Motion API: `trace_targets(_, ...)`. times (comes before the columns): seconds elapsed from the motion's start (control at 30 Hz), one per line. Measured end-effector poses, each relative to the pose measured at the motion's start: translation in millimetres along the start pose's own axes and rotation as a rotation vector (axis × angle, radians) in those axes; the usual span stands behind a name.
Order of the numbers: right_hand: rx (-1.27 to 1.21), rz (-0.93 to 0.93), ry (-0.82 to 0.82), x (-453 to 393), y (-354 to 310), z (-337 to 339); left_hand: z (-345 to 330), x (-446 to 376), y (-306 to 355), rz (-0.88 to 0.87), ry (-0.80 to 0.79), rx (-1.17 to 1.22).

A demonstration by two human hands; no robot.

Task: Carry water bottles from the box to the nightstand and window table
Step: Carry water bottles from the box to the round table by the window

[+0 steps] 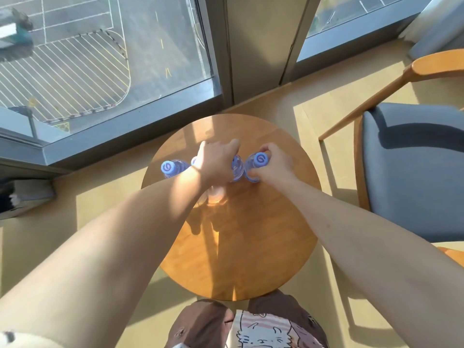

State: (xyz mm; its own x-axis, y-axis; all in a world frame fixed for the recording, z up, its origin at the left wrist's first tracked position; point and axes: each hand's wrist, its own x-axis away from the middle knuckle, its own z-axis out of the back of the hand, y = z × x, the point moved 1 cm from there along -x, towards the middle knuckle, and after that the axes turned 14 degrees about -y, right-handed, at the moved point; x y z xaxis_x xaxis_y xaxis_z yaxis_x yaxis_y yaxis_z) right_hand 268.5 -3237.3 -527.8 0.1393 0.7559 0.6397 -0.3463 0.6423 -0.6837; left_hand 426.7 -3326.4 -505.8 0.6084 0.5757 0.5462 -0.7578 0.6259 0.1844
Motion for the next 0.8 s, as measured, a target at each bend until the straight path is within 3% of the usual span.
trace_targets(0.37,0.046,0.047,0.000,-8,-9,2,5,-1,2,0.056,-0.045,0.004)
trace_targets(0.63,0.067,0.026,-0.036,-9,-6,0,4,4,8,0.065,-0.075,-0.131)
trace_targets(0.8,0.108,-0.018,-0.039,3,-14,-1,13,16,2,0.058,-0.107,-0.061)
